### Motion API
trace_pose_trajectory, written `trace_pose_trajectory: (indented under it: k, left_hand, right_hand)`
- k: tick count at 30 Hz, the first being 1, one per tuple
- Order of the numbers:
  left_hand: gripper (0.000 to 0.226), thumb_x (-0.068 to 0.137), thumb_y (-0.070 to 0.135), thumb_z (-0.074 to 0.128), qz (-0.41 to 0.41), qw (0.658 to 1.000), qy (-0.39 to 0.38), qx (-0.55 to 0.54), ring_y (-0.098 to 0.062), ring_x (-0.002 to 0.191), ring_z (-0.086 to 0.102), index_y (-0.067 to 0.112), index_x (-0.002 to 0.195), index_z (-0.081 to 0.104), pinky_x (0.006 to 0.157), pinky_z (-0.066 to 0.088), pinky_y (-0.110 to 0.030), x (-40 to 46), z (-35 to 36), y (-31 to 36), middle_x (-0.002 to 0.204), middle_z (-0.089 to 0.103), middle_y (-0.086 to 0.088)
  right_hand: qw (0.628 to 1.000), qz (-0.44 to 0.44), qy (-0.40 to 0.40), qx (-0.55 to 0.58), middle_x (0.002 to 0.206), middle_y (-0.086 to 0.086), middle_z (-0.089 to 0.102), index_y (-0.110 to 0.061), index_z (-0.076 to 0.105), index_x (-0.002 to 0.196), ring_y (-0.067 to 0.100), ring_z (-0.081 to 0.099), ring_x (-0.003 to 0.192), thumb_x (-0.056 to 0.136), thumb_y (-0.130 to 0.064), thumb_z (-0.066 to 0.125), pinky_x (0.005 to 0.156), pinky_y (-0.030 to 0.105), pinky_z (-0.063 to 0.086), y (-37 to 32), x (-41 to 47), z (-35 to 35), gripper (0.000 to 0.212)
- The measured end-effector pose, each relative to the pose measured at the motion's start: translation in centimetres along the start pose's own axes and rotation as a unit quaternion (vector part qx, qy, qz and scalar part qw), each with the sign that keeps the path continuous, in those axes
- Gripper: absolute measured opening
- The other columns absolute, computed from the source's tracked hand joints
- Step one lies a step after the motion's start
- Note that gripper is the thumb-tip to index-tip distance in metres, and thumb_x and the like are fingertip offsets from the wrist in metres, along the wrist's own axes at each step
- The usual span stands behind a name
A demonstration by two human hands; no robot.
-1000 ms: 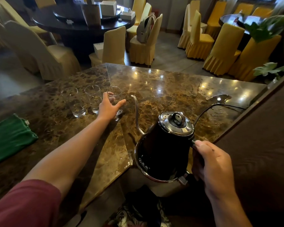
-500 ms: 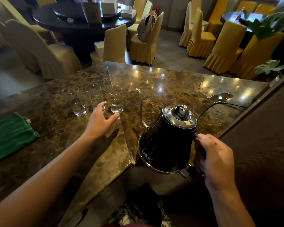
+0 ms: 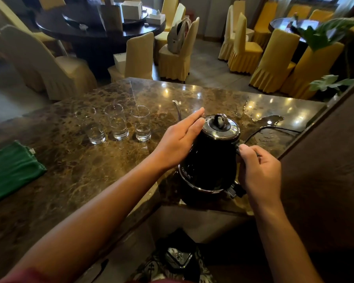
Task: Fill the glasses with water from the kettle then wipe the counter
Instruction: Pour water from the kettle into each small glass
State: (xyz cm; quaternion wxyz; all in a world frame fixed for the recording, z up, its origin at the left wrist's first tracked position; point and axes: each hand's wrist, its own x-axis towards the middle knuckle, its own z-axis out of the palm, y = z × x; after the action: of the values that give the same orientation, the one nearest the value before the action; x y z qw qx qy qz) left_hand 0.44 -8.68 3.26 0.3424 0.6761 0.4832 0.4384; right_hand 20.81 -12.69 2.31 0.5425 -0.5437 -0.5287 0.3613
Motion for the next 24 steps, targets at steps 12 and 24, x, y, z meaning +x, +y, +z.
trace_pose_trajectory:
  k: [12, 24]
  left_hand:
    - [0.059, 0.107, 0.043, 0.034, -0.057, 0.997, -0.015, -0.052, -0.01, 0.152, 0.03, 0.014, 0.158, 0.034, 0.127, 0.022, -0.042, 2.9, 2.3, -1.6, 0.163, 0.037, -0.002]
    - [0.053, 0.109, 0.038, 0.035, -0.064, 0.997, -0.014, -0.043, -0.011, 0.149, 0.035, 0.015, 0.157, 0.038, 0.125, 0.025, -0.042, 4.2, 2.4, -2.2, 0.16, 0.042, -0.002]
  right_hand:
    - [0.998, -0.029, 0.027, -0.05, 0.049, -0.016, 0.051, -0.021, 0.059, 0.065, 0.002, 0.043, 0.046, 0.097, -0.034, 0.06, 0.045, 0.017, 0.032, 2.7, 2.2, 1.1, 0.035]
    - [0.995, -0.053, 0.047, -0.065, 0.055, -0.006, 0.048, -0.006, 0.061, 0.069, 0.005, 0.039, 0.049, 0.095, -0.039, 0.058, 0.047, 0.025, 0.032, 3.8, 3.2, 1.7, 0.042]
